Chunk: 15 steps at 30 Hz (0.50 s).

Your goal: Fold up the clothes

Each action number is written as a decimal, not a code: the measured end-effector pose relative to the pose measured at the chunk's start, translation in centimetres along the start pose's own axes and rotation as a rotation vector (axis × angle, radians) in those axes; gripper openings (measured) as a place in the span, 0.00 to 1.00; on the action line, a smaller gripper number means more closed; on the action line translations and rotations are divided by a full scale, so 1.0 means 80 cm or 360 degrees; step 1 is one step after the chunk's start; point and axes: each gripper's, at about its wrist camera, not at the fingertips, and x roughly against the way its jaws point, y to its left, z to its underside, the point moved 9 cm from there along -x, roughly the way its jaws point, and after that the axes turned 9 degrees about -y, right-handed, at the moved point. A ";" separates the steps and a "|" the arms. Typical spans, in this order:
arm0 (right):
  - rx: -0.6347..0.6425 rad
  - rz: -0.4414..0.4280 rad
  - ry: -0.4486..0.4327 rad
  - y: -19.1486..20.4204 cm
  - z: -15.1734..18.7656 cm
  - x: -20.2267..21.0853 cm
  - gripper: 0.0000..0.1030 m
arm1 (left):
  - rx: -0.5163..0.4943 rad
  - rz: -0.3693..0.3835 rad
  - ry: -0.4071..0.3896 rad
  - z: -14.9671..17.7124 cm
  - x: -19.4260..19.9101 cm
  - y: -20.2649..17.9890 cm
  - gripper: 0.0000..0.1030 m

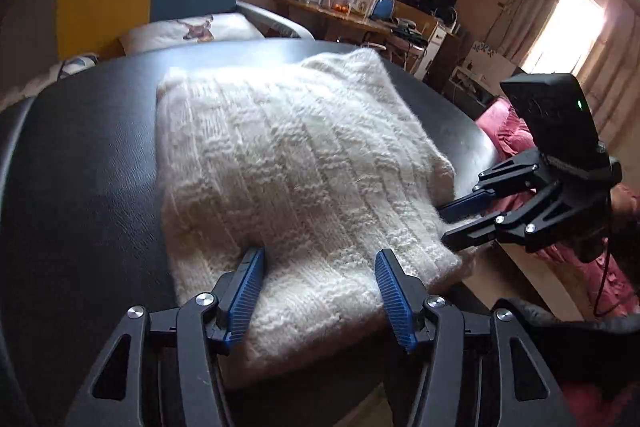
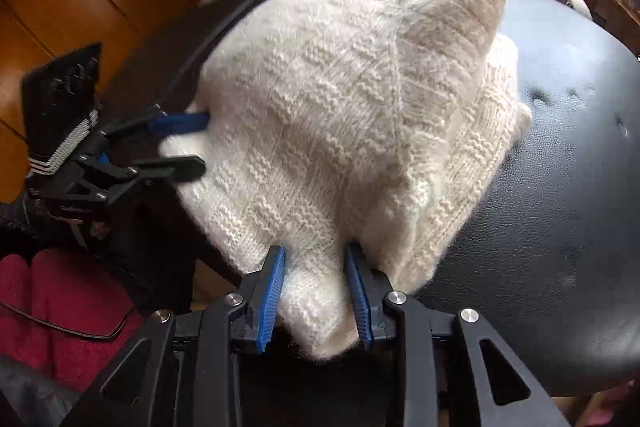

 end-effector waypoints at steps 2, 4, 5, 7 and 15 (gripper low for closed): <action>-0.0103 -0.0034 -0.0096 -0.006 -0.002 0.003 0.27 | 0.0000 -0.0004 0.0008 -0.002 -0.007 0.000 0.57; -0.0189 -0.0069 -0.0182 -0.011 -0.005 0.007 0.27 | 0.0011 -0.0005 0.0016 -0.006 -0.011 -0.001 0.59; -0.0217 -0.0095 -0.0204 -0.012 -0.007 0.010 0.27 | 0.0044 0.0012 0.0013 -0.008 -0.007 -0.001 0.59; -0.0321 -0.0156 -0.0235 -0.015 -0.013 0.021 0.29 | 0.0128 0.0057 0.0002 -0.015 0.003 0.000 0.59; -0.0886 -0.0168 -0.0547 -0.084 -0.048 0.072 1.00 | 0.0619 0.0139 -0.0132 -0.075 0.020 0.075 0.85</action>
